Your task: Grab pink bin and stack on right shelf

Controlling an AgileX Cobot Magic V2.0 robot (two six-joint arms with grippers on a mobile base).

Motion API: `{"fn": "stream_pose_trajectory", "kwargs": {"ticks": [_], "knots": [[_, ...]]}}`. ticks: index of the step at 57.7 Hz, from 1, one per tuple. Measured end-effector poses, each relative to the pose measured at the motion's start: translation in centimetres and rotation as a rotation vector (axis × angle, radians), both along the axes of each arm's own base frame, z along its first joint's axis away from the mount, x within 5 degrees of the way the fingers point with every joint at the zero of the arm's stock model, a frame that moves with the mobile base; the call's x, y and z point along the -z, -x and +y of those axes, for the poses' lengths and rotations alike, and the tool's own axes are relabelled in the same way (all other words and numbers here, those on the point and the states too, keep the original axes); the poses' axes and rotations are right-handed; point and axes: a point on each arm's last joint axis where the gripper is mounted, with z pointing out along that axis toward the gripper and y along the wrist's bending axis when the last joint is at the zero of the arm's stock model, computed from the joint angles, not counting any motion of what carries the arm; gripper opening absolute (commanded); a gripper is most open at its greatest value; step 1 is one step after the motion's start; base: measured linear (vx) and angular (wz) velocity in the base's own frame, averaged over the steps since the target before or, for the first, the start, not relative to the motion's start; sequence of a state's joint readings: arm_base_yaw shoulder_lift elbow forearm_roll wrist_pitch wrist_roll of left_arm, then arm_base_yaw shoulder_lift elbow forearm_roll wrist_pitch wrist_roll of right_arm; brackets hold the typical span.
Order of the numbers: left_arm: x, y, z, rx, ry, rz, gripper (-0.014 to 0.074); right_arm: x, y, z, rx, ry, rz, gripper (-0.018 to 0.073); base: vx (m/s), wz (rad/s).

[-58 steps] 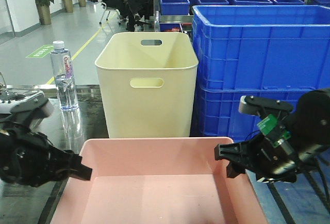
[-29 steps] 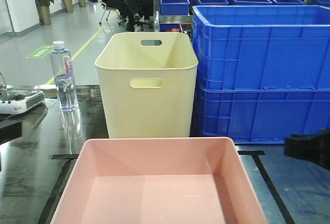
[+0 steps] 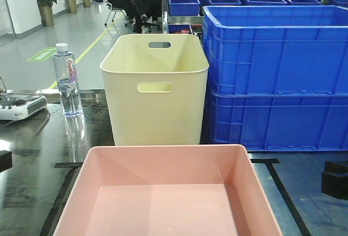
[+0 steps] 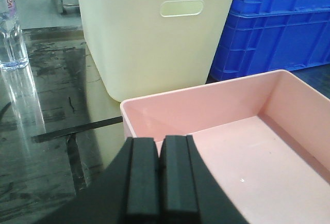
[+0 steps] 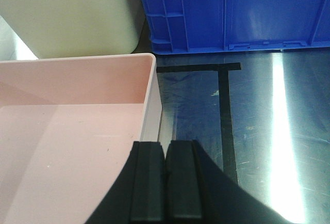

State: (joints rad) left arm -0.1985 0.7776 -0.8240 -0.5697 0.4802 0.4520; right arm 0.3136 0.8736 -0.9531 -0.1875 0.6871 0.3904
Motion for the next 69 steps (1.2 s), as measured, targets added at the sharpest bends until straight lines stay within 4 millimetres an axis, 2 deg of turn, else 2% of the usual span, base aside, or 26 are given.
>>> {"fn": "stream_pose_trajectory", "kwargs": {"ticks": [8, 15, 24, 28, 36, 44, 48, 69], "knots": [[0.4, 0.5, 0.2, -0.004, -0.013, -0.007, -0.0008, 0.0, 0.0, 0.0, 0.0, 0.0, 0.001, -0.0013, 0.0, 0.0], [2.2, 2.5, 1.0, -0.028, -0.08, -0.05, -0.0008, 0.0, 0.0, 0.0, 0.0, 0.001, 0.001, -0.0013, 0.0, 0.0], [7.0, 6.0, 2.5, -0.096, -0.19, -0.124, -0.0008, 0.0, 0.0, 0.0, 0.0, 0.001, 0.002, -0.0013, 0.0, 0.0], [9.4, 7.0, 3.2, -0.16, -0.167, -0.144, -0.0008, 0.0, 0.0, 0.0, 0.0, 0.001, 0.003, -0.0013, 0.0, 0.0], [14.2, 8.2, 4.2, -0.285, -0.061, -0.168, -0.0008, 0.0, 0.0, 0.0, 0.001, 0.001, 0.003, -0.0013, 0.0, 0.0], [18.0, 8.9, 4.8, -0.355, -0.018, -0.216, -0.0008, 0.0, 0.0, 0.0, 0.001, 0.001, 0.004, -0.0013, 0.0, 0.0], [18.4, 9.1, 4.8, -0.367, -0.006, -0.237, -0.0008, 0.0, 0.0, 0.0, 0.001, 0.001, 0.004, -0.0013, 0.0, 0.0], [18.4, 9.2, 4.9, -0.373, 0.002, -0.246, -0.0008, 0.1, 0.1, 0.0, 0.001, 0.003, 0.008, -0.0013, 0.0, 0.0]]}}
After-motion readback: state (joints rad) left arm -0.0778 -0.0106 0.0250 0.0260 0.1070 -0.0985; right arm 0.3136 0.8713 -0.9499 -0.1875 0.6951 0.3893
